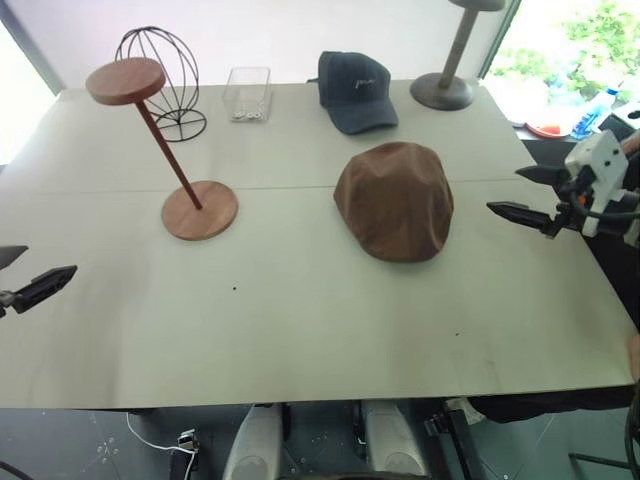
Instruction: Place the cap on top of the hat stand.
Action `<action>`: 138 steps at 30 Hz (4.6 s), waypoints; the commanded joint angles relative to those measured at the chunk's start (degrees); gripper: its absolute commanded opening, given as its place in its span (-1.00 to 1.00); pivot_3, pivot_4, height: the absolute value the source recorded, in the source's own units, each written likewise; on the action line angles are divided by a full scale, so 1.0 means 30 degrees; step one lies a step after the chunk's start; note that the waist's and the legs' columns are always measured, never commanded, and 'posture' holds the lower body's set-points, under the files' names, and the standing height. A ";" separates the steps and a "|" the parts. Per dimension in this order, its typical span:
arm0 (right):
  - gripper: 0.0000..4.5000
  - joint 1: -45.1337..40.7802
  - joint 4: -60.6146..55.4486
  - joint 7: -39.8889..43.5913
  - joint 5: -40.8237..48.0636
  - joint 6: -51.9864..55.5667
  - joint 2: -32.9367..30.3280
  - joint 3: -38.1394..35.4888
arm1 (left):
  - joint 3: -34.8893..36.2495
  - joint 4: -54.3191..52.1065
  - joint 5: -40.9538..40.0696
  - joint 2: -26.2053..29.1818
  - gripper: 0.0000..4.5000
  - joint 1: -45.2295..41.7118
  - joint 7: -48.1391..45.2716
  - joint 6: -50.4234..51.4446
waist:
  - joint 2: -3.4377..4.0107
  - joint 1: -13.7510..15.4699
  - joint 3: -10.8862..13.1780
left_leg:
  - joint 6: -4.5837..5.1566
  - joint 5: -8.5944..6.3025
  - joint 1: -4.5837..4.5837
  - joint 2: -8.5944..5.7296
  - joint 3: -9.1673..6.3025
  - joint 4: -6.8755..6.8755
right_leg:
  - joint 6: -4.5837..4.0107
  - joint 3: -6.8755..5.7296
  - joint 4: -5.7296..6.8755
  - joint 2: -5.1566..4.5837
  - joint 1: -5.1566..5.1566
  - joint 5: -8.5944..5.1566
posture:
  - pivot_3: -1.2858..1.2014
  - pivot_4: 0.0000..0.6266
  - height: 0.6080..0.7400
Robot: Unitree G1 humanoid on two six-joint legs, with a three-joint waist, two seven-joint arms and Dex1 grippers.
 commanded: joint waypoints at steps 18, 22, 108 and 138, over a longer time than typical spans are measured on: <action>0.92 0.0090 -0.0268 -0.0412 -0.0016 -0.0902 -0.0478 -0.0458 | -0.0654 0.1328 -0.0004 0.1177 1.00 -0.2603 -0.0813 -0.0215 | -0.0003 -0.0014 -0.0001 | 0.0003 0.0004 0.0103 0.0005 0.0057 0.0054 | 0.0000 0.0066 0.0194 0.0011 0.0006 -0.0003 | 0.03 -0.52 1.00; 0.92 -0.0388 -0.0783 -0.0709 -0.0766 -0.1174 -0.0739 0.0084 | -0.1330 0.0324 -0.1817 0.2199 1.00 -0.4489 -0.1718 0.1573 | -0.0014 0.0009 0.0001 | 0.0001 0.0007 0.0130 0.0041 0.0097 0.0075 | -0.0002 0.0065 0.0227 0.0015 0.0027 -0.0004 | 0.03 -0.52 1.00; -0.98 -0.4778 -0.4691 -1.4592 -1.6586 -0.5990 0.6370 0.8186 | -0.5907 -0.3028 -0.5447 0.1566 1.00 -1.5968 -0.1879 0.7893 | -0.0153 -0.0705 -0.0008 | 0.0016 0.0007 0.0271 0.0081 0.0047 0.0196 | 0.0061 0.0114 0.0271 0.0118 0.0240 0.0013 | 0.03 -0.52 1.00; -0.98 -2.3043 1.6055 -1.8897 -1.4277 -1.4706 2.0744 1.0004 | 1.0005 -0.4698 -0.4337 0.4235 1.00 -0.6878 0.1678 1.2491 | -0.0213 -0.1092 -0.0025 | -0.0094 0.0039 0.0264 0.0183 0.0084 -0.0070 | -0.0023 0.0150 0.0274 0.0204 0.0034 0.0008 | 0.03 -0.52 1.00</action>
